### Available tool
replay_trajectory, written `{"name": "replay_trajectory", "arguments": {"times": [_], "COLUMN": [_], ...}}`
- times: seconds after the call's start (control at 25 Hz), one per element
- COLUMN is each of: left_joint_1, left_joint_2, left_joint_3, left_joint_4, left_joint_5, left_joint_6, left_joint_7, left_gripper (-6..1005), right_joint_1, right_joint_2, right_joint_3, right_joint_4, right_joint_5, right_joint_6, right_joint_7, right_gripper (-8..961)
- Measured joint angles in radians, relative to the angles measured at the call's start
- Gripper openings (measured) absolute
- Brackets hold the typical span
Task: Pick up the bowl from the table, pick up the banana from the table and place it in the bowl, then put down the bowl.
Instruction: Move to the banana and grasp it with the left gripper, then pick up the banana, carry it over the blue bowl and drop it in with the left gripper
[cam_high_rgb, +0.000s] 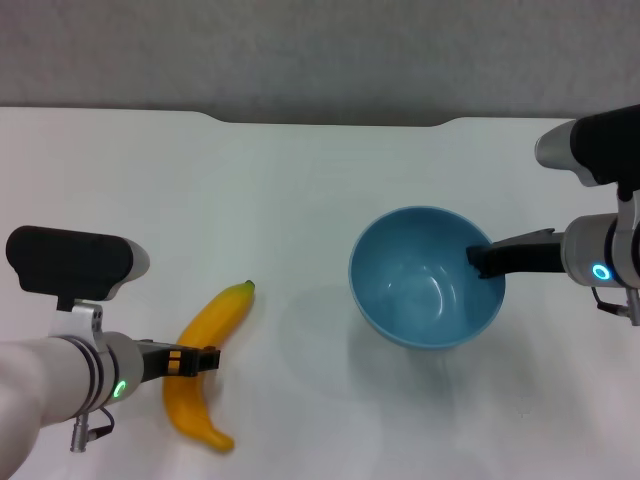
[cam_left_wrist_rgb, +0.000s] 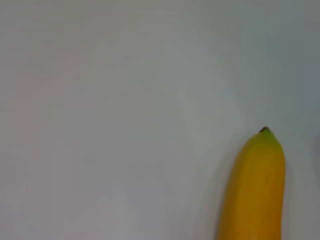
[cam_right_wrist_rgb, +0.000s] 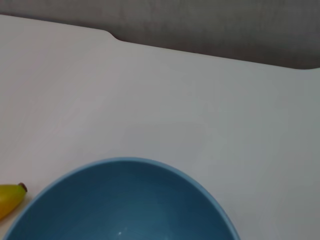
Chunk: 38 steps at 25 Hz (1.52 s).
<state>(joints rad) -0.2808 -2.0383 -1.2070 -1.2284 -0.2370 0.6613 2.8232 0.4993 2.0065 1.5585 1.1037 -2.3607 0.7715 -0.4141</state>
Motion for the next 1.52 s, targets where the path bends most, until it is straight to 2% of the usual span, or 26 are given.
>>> {"name": "replay_trajectory", "arguments": {"times": [0.68, 1.0, 1.2, 1.52], "left_joint_1": [-0.026, -0.035, -0.035, -0.018], "left_joint_2": [-0.002, -0.002, -0.002, 0.006], "left_joint_3": [0.011, 0.012, 0.009, -0.018], "left_joint_4": [0.054, 0.073, 0.077, -0.035], "left_joint_5": [-0.002, -0.002, -0.005, 0.009], "left_joint_6": [0.001, -0.005, -0.017, -0.009], "left_joint_7": [0.002, -0.001, -0.002, 0.013], "left_gripper": [876, 797, 642, 553], "right_joint_1": [-0.003, -0.003, -0.001, 0.001], "right_joint_2": [0.0, 0.001, 0.002, 0.002], "right_joint_3": [0.0, -0.002, -0.013, -0.023], "right_joint_4": [0.005, 0.005, 0.005, -0.009], "right_joint_5": [0.003, 0.007, 0.008, 0.013], "right_joint_6": [0.003, -0.001, -0.002, -0.003], "right_joint_7": [-0.01, -0.011, -0.011, -0.011], "right_gripper": [34, 35, 35, 35]}}
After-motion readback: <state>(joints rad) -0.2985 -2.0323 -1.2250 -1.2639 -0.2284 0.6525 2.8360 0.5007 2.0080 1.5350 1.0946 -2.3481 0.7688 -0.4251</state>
